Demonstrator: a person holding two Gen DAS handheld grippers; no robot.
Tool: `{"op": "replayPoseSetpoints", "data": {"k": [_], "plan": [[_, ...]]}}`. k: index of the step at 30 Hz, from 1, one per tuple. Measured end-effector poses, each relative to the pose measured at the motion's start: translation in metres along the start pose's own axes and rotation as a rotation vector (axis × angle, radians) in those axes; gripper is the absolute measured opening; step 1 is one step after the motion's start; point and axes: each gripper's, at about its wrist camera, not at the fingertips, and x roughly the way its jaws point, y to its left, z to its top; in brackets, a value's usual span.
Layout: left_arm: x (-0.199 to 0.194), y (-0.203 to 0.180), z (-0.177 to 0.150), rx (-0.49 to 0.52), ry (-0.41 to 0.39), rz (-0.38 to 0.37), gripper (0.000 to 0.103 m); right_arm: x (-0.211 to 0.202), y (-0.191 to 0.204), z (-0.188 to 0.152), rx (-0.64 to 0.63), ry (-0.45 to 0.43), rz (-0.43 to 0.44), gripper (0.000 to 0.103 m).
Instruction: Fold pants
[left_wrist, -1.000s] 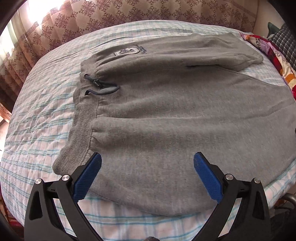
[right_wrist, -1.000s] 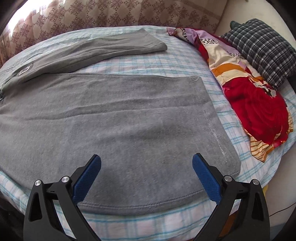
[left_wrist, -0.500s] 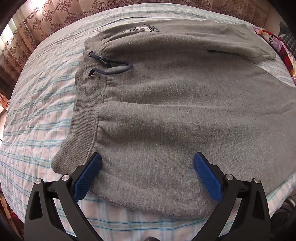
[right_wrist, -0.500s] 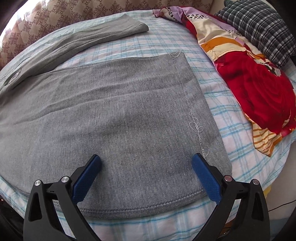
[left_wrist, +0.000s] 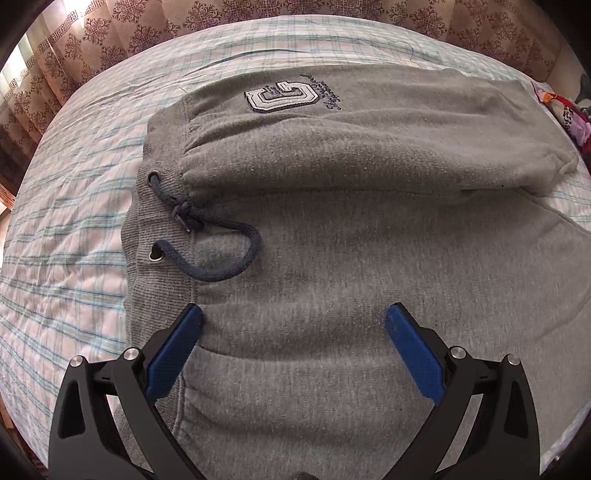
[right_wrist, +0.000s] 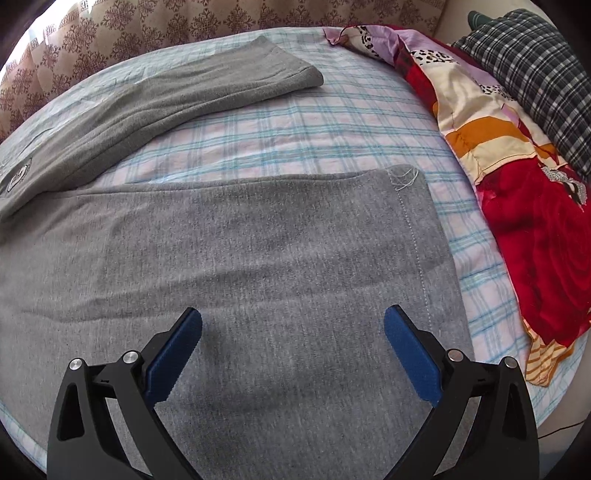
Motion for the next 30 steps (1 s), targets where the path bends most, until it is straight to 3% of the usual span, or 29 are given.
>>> {"op": "replayPoseSetpoints", "data": {"k": [6, 9, 18, 24, 30], "plan": [[0.008, 0.003, -0.002, 0.003, 0.009, -0.03, 0.101, -0.003, -0.002, 0.002, 0.034, 0.008, 0.031, 0.098], [0.003, 0.005, 0.004, -0.001, 0.002, -0.045, 0.101, -0.018, 0.006, 0.024, 0.014, -0.053, 0.032, 0.098], [-0.035, 0.012, 0.063, 0.005, -0.131, -0.056, 0.101, -0.03, 0.048, 0.139, -0.077, -0.191, 0.061, 0.098], [-0.019, 0.034, 0.108, -0.006, -0.132, 0.025, 0.101, 0.002, 0.055, 0.221, -0.076, -0.191, 0.047, 0.098], [0.008, 0.061, 0.144, -0.034, -0.103, 0.039, 0.101, 0.032, 0.049, 0.296, -0.042, -0.178, 0.073, 0.098]]}}
